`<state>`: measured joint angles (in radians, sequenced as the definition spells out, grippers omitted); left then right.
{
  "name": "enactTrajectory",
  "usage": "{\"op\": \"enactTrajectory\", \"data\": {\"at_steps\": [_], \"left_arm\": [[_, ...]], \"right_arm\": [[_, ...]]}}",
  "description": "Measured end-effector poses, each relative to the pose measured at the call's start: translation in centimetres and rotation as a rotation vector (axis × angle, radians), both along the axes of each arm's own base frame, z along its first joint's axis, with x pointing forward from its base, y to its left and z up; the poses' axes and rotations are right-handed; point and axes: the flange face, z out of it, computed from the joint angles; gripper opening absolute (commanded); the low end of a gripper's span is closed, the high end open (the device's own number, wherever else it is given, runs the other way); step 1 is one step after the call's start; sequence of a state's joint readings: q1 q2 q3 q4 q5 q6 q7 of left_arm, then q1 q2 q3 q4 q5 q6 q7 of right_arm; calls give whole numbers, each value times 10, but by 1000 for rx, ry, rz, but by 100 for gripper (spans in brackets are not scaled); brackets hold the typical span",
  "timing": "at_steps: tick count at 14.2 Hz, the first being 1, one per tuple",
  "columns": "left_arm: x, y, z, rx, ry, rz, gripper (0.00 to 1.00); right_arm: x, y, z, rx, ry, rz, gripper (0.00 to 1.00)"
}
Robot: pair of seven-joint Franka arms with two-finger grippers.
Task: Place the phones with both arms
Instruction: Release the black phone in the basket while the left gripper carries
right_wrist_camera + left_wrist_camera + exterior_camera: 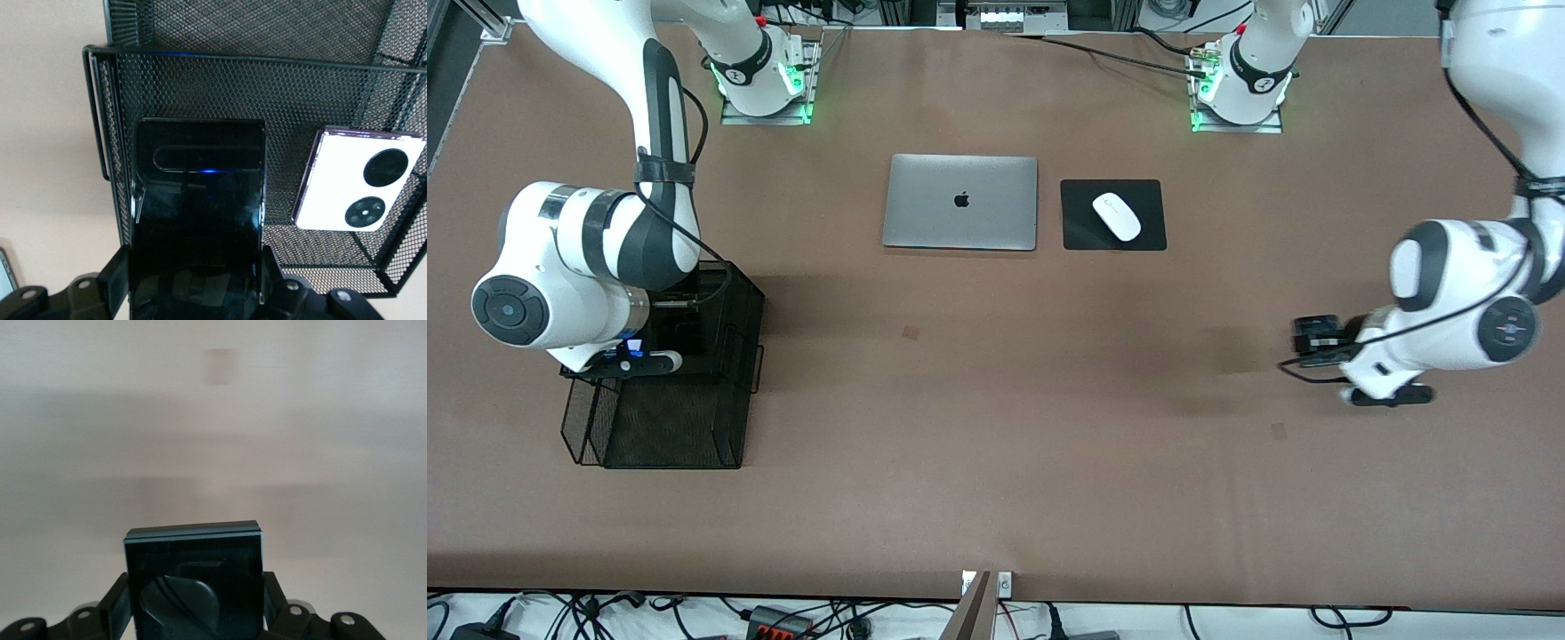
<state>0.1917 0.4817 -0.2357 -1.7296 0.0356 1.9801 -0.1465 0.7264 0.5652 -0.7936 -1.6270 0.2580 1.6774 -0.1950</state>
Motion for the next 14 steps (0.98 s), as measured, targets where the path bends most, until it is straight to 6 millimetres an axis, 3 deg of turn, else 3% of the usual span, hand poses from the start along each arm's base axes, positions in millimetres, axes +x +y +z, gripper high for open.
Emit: {"op": "enactTrajectory", "data": {"at_steps": [5,7,8,10,14], "left_arm": [[7,-145,43,-106,-36,97,38],[9,-196,48,-159,-32,118,35],[10,-221,47,-192,-24,132,35],[14,-270,46,-237,-21,162,35],[15,-366,26,-268,-143,222,35]], "right_arm": [[-1,-7,-15,-11,-35,-3,31],[-2,-9,-24,-15,-45,-3,35],[-2,-9,-26,-17,-51,-2,46],[-2,-9,-28,-20,-64,1,100],[-1,-8,-34,-26,-72,5,100]]}}
